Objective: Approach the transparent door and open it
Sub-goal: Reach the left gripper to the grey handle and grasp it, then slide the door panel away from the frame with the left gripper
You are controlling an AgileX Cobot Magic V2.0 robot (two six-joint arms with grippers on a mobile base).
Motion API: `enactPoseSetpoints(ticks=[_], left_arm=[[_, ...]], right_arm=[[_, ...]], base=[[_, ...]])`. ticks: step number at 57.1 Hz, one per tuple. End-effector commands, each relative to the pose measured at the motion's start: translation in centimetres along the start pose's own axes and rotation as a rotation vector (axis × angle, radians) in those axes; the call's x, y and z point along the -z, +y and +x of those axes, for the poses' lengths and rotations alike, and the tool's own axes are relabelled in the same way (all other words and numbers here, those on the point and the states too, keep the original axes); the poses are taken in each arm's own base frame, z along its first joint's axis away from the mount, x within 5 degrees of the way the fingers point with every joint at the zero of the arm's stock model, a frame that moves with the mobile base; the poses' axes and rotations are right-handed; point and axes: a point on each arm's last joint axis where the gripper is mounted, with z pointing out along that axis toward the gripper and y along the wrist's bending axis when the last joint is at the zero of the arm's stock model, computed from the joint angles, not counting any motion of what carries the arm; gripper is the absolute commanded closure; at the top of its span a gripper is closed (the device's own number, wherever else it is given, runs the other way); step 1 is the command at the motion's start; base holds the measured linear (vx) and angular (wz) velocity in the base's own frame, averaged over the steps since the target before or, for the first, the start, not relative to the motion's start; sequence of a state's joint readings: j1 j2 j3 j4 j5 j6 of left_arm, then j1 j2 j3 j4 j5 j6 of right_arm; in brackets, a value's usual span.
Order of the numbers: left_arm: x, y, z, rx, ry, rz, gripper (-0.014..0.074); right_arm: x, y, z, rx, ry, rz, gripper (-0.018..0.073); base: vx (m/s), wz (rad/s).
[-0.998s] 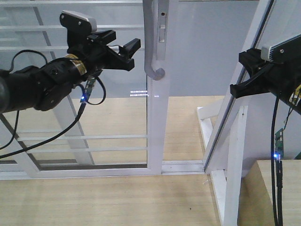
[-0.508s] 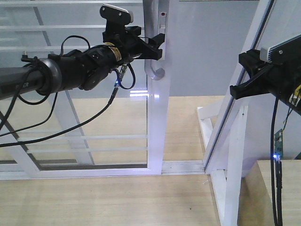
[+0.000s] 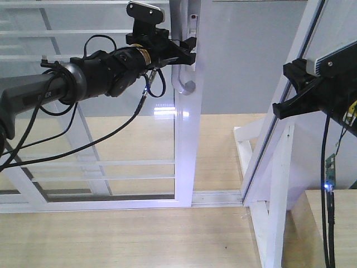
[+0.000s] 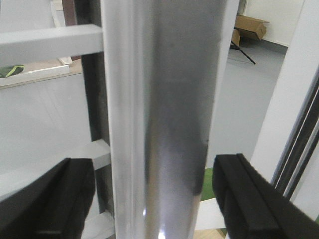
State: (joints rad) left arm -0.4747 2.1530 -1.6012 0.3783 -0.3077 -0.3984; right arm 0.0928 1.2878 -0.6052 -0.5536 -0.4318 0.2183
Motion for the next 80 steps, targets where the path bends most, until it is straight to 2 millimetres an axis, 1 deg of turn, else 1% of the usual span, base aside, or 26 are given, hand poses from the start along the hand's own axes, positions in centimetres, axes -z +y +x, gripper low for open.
enactPoseSetpoints(ticks=[1, 5, 9, 16, 20, 28, 32, 38, 43, 50, 61, 67, 71, 80], left_arm=[[1.3, -0.7, -4.9, 0.013, -0.160, 0.028, 0.0041], [1.3, -0.7, -4.8, 0.013, -0.152, 0.025, 0.0111], [1.3, -0.7, -4.8, 0.013, -0.152, 0.025, 0.0221], [1.3, -0.5, -4.8, 0.013, -0.154, 0.022, 0.0477], [1.3, -0.5, -4.8, 0.011, -0.154, 0.022, 0.0608], [1.3, -0.4, -4.7, 0.005, -0.139, 0.015, 0.0603], [1.4, 0.0, -4.6, 0.006, -0.124, 0.001, 0.0601], [1.5, 1.3, -4.4, 0.011, -0.097, -0.034, 0.0599], [1.9, 2.3, -4.6, 0.014, -0.068, -0.070, 0.0599], [2.8, 3.4, -5.6, 0.016, -0.040, -0.114, 0.0599], [4.4, 4.3, -7.5, 0.016, -0.029, -0.160, 0.0599], [5.4, 4.9, -8.5, -0.013, -0.016, -0.188, 0.0599], [5.9, 5.1, -9.0, -0.043, -0.006, -0.201, 0.0599], [7.0, 6.9, -9.4, -0.055, 0.034, -0.264, 0.0599]], right_arm=[[0.5, -0.4, -2.1, 0.005, -0.121, 0.012, 0.0568], [0.5, -0.4, -2.1, 0.004, -0.120, 0.012, 0.0568], [0.5, -0.4, -2.1, 0.004, -0.120, 0.012, 0.0568], [0.5, -0.4, -2.1, 0.004, -0.120, 0.012, 0.0568], [0.5, -0.4, -2.1, 0.004, -0.119, 0.013, 0.0568], [0.5, -0.4, -2.1, 0.004, -0.118, 0.013, 0.0568], [0.5, -0.4, -2.1, 0.004, -0.118, 0.013, 0.0568], [0.5, -0.4, -2.1, 0.004, -0.118, 0.013, 0.0568], [0.5, -0.4, -2.1, 0.004, -0.118, 0.013, 0.0568], [0.5, -0.4, -2.1, 0.004, -0.118, 0.013, 0.0568], [0.5, -0.4, -2.1, 0.000, -0.118, 0.013, 0.0568], [0.5, -0.4, -2.1, 0.000, -0.118, 0.013, 0.0568], [0.5, -0.4, -2.1, -0.001, -0.118, 0.013, 0.0568], [0.5, -0.4, -2.1, -0.006, -0.121, 0.013, 0.0568]], base=[[0.00, 0.00], [0.00, 0.00], [0.00, 0.00], [0.00, 0.00], [0.00, 0.00], [0.00, 0.00], [0.00, 0.00], [0.00, 0.00], [0.00, 0.00], [0.00, 0.00], [0.00, 0.00], [0.00, 0.00], [0.00, 0.00], [0.00, 0.00]])
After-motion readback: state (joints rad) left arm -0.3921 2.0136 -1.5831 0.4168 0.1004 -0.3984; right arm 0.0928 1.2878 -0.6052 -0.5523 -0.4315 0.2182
